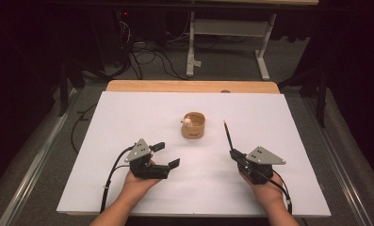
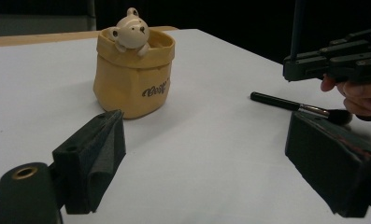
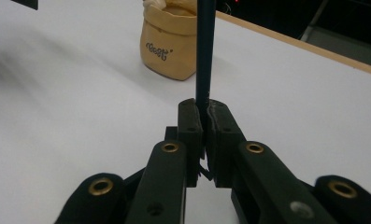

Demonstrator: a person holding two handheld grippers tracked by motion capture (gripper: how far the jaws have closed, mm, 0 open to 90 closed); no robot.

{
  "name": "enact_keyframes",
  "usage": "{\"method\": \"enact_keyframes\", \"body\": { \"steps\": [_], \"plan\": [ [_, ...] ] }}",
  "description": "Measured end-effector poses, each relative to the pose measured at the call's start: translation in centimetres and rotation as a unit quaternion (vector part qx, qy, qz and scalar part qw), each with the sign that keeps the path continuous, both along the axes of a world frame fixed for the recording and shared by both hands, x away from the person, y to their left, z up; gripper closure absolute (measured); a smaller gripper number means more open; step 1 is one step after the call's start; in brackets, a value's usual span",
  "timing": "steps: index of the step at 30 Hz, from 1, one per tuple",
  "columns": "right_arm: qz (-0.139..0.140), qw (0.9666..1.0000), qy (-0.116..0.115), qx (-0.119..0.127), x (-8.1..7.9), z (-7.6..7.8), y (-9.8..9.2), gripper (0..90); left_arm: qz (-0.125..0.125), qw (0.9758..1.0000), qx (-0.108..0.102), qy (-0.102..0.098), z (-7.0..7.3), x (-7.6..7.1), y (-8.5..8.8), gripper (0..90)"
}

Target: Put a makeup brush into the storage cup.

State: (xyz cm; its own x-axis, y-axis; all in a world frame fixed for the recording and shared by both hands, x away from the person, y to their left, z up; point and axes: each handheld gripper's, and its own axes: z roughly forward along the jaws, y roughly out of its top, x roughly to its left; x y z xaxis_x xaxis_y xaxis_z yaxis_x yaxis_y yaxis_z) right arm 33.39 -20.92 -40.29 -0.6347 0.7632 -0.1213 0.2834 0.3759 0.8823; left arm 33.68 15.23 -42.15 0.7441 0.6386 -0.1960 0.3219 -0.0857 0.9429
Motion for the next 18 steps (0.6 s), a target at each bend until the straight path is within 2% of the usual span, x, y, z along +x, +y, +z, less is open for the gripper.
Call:
{"method": "enact_keyframes", "body": {
  "steps": [7,11,18],
  "plan": [
    [-0.005,0.9996,0.015,0.023,0.34,-0.46,-0.15,87.5,-0.001,1.0000,-0.001,0.000,0.01,-0.02,0.01,13.0],
    [-0.006,0.9998,0.012,0.016,0.45,-0.62,-0.19,87.5,-0.001,1.0000,0.002,0.001,-0.03,-0.01,-0.01,13.0],
    [-0.001,0.9996,0.007,0.028,0.44,-0.35,0.05,87.5,-0.001,1.0000,0.004,0.001,-0.15,0.02,-0.13,13.3]
  ]
}}
